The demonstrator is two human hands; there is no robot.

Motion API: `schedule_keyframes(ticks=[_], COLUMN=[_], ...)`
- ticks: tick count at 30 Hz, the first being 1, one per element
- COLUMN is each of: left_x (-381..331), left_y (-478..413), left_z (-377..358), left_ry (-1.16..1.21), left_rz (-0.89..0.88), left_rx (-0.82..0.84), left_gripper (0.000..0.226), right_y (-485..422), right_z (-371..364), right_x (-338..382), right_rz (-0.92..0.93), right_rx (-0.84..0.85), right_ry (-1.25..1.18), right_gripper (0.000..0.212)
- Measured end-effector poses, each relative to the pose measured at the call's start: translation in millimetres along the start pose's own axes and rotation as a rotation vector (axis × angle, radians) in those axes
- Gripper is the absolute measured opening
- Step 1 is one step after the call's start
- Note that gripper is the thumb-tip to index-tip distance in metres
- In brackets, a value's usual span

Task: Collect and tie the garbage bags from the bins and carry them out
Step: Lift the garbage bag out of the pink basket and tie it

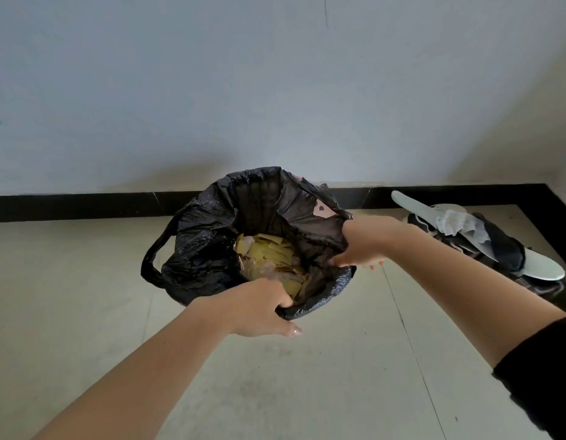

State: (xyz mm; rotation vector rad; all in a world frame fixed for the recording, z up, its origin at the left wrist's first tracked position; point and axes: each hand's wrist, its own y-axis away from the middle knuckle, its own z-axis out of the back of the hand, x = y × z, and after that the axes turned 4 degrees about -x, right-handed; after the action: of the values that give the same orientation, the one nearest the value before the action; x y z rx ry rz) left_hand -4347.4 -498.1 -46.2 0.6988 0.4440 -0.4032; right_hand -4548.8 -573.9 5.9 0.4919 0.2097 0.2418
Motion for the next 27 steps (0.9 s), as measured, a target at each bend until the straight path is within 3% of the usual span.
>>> schedule_keyframes(ticks=[1, 2, 6, 9, 14, 17, 20, 22, 24, 27], left_x=[-2, -2, -6, -7, -2, 8, 20, 23, 21, 19], left_y=[-1, 0, 6, 9, 9, 2, -6, -8, -5, 6], left_z=[-3, -2, 1, 7, 13, 14, 5, 0, 8, 30], left_ry=[-0.026, -0.051, -0.041, 0.042, 0.172, 0.338, 0.103, -0.068, -0.039, -0.185], left_rz=[-0.008, -0.022, -0.022, -0.017, 0.041, 0.205, 0.327, 0.285, 0.193, 0.206], left_rx=[0.010, 0.033, 0.068, 0.055, -0.161, -0.359, -0.594, -0.687, -0.788, -0.935], left_gripper=[0.077, 0.047, 0.049, 0.050, 0.051, 0.050, 0.041, 0.031, 0.025, 0.045], right_y=[3, 4, 6, 3, -8, -12, -16, -17, -16, -13], right_z=[-6, -8, -7, -2, -1, -6, -11, -10, -1, 16], right_x=[-2, -2, 11, 26, 35, 35, 34, 34, 35, 42], right_rz=[0.007, 0.020, 0.085, 0.106, 0.007, -0.087, -0.113, -0.118, -0.116, -0.128], right_rx=[0.025, 0.025, 0.064, 0.109, 0.015, -0.079, -0.168, -0.244, -0.364, -0.614], right_ry=[-0.074, -0.117, -0.197, -0.443, -0.898, -1.097, -1.043, -0.903, -0.789, -0.688], right_gripper=[0.051, 0.048, 0.038, 0.036, 0.038, 0.033, 0.028, 0.035, 0.041, 0.036])
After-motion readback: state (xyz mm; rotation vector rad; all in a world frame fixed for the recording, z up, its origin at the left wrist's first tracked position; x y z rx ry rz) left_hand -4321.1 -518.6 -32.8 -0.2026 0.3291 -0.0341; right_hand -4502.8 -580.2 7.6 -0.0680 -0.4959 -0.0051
